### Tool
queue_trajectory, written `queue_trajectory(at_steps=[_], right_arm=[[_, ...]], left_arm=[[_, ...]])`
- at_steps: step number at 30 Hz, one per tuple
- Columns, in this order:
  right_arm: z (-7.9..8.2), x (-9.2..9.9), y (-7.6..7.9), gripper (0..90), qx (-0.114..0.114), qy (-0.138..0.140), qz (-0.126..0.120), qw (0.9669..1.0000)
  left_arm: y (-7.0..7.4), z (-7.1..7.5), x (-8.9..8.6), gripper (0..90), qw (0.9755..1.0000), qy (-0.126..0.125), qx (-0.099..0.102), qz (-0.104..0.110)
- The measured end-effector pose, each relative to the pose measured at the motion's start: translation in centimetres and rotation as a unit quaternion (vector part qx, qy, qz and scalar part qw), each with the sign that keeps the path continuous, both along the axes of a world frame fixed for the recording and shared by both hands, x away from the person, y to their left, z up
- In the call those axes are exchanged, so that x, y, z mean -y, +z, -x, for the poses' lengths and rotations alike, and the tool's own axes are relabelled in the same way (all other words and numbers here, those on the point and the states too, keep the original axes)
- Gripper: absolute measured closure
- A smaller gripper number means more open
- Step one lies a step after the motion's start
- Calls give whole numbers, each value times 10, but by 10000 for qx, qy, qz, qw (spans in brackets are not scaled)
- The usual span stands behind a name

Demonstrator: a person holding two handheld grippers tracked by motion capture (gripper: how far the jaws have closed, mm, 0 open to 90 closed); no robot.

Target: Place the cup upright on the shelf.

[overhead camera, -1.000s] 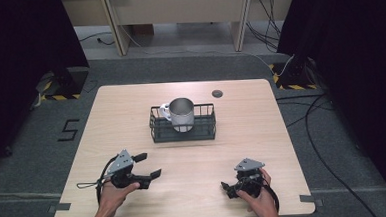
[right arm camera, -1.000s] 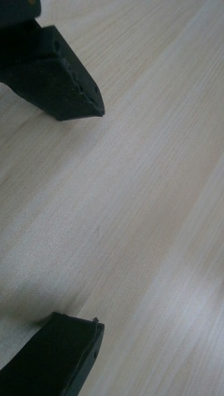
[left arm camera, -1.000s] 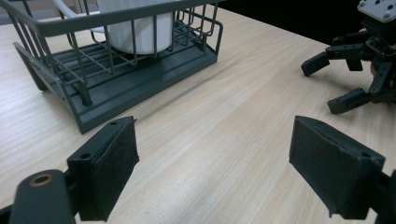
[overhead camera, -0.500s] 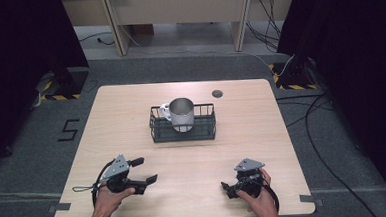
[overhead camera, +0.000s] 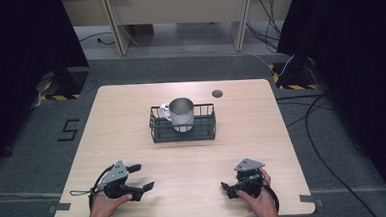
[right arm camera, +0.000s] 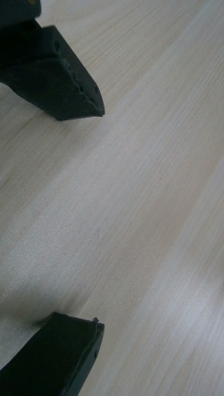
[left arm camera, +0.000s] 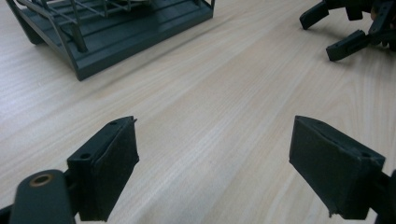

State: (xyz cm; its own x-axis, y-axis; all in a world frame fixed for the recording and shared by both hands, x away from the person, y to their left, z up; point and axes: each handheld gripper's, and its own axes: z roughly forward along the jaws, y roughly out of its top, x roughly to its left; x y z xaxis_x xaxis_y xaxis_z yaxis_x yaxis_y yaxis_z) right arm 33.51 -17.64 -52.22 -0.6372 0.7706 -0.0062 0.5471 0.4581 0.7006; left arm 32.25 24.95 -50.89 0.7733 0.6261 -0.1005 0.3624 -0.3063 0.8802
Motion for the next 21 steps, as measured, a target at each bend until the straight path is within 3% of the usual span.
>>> queue_trajectory(at_steps=[10, 17, 21], right_arm=[[0, 0, 0, 6, -4, -3, -7, 10000], [0, 0, 0, 6, 7, 21, 0, 10000], [1, 0, 0, 6, -2, 24, -5, 10000]], left_arm=[[-5, 7, -5, 150, 9998, -19, -85, -190], [-9, 10, -5, 149, 9990, -59, -215, -398], [-11, 12, -6, 149, 9983, -10, -184, -549]])
